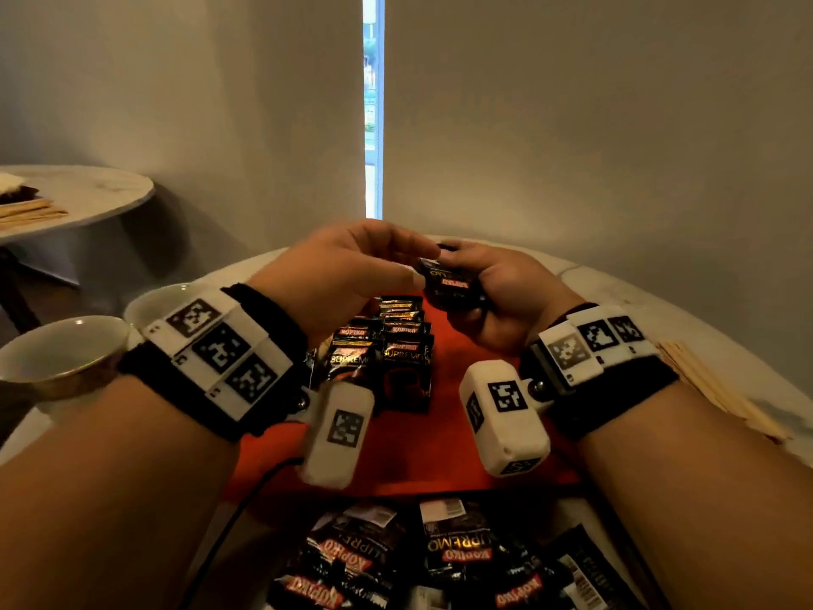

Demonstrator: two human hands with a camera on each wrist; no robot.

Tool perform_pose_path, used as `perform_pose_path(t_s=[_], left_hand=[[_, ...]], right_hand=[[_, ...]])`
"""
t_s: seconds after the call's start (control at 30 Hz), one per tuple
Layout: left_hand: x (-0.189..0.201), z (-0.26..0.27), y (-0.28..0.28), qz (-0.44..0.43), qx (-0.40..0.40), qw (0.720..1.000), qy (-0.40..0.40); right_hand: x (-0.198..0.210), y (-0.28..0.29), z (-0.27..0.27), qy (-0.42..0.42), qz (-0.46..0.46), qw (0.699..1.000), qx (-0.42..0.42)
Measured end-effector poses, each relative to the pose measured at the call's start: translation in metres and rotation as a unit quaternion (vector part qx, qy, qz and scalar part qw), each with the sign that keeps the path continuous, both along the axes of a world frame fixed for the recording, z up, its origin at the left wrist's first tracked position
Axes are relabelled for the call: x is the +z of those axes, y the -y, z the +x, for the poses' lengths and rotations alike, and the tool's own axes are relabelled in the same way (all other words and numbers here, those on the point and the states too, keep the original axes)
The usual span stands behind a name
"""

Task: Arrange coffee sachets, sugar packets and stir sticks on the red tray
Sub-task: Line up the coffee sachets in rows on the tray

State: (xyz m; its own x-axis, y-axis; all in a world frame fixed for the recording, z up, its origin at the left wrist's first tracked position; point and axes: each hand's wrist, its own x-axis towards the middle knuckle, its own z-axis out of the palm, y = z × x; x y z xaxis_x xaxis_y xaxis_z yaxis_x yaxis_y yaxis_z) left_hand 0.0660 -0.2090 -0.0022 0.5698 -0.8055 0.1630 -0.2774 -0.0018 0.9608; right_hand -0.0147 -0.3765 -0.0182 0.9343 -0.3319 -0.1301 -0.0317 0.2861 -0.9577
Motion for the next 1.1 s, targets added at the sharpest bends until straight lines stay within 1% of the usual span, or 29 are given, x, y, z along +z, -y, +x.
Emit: perform_pose_path(t_s=[0.07, 0.2, 0.33, 0.43, 0.53, 0.67, 0.77, 0.87, 1.03, 1.1], left_hand=[[-0.001, 0.000, -0.004, 0.023, 0.002, 0.999, 0.048], [0.001, 0.001, -0.012, 0.066, 0.023, 0.989, 0.127], [0.002, 0.000, -0.018, 0.082, 0.025, 0.984, 0.157], [0.004, -0.004, -0.022, 0.074, 0.022, 0.983, 0.169], [0.006, -0.005, -0.023, 0.060, 0.039, 0.984, 0.163], [0.006, -0.005, -0.025, 0.060, 0.040, 0.988, 0.135], [0.005, -0.004, -0.026, 0.046, 0.050, 0.992, 0.111], [0.004, -0.005, -0.025, 0.019, 0.068, 0.993, 0.089], [0.003, -0.004, -0.024, -0.009, 0.106, 0.990, 0.093], [0.003, 0.000, -0.026, -0.017, 0.137, 0.985, 0.103]], right_hand=[[0.001, -0.002, 0.001, 0.008, -0.004, 1.000, -0.002], [0.002, -0.013, 0.002, -0.007, -0.022, 0.999, 0.044], [0.000, -0.020, 0.005, -0.020, -0.017, 0.997, 0.067], [0.000, -0.026, 0.005, -0.024, 0.003, 0.997, 0.072], [0.001, -0.032, 0.005, -0.028, 0.034, 0.996, 0.077], [-0.002, -0.032, 0.008, -0.047, 0.047, 0.995, 0.078], [-0.003, -0.029, 0.007, -0.055, 0.061, 0.995, 0.064], [-0.004, -0.028, 0.007, -0.057, 0.057, 0.996, 0.047], [-0.009, -0.027, 0.009, -0.049, 0.043, 0.996, 0.055], [-0.010, -0.026, 0.011, -0.048, 0.050, 0.996, 0.057]])
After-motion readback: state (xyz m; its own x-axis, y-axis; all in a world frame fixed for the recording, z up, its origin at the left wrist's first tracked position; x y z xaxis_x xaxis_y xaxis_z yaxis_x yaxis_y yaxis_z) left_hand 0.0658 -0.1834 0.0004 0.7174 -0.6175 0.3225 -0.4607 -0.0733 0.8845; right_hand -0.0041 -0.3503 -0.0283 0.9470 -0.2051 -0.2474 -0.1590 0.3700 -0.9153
